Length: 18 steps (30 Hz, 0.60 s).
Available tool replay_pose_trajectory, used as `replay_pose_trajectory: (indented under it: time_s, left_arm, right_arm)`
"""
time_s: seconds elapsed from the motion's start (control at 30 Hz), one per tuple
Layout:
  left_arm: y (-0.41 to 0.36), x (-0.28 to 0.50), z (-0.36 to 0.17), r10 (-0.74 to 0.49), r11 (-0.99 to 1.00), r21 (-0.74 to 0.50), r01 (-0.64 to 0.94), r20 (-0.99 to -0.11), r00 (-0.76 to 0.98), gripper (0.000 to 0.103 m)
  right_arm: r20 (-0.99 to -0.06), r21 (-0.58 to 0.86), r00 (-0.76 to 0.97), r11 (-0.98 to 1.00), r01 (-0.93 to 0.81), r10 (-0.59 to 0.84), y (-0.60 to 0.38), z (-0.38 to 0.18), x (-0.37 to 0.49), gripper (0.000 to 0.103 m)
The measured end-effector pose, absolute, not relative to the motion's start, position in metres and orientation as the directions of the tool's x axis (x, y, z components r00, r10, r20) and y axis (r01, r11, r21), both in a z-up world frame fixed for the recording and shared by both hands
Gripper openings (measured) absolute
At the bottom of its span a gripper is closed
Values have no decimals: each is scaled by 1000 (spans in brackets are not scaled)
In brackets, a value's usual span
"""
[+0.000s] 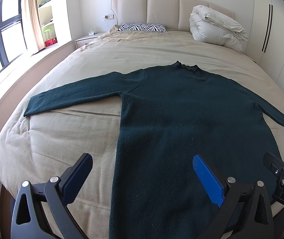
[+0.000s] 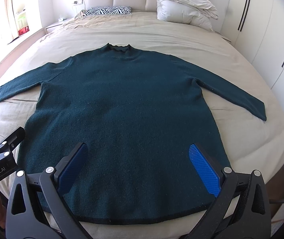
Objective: Fold small clothes
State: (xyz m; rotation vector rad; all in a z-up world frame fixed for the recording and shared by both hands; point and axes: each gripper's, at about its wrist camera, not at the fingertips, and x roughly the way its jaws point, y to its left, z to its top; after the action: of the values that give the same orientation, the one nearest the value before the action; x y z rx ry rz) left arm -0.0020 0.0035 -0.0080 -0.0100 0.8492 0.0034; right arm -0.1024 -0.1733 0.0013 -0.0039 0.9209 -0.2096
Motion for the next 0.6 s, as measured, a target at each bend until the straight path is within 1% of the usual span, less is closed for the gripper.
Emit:
replay_pose_trajectory:
  time_s: [0.6]
  left_arm:
    - [2, -4, -10, 1, 1000, -3, -5, -753, 658, 103]
  right_arm:
    - [-790, -90, 586, 980, 180, -180, -174, 0, -103, 103]
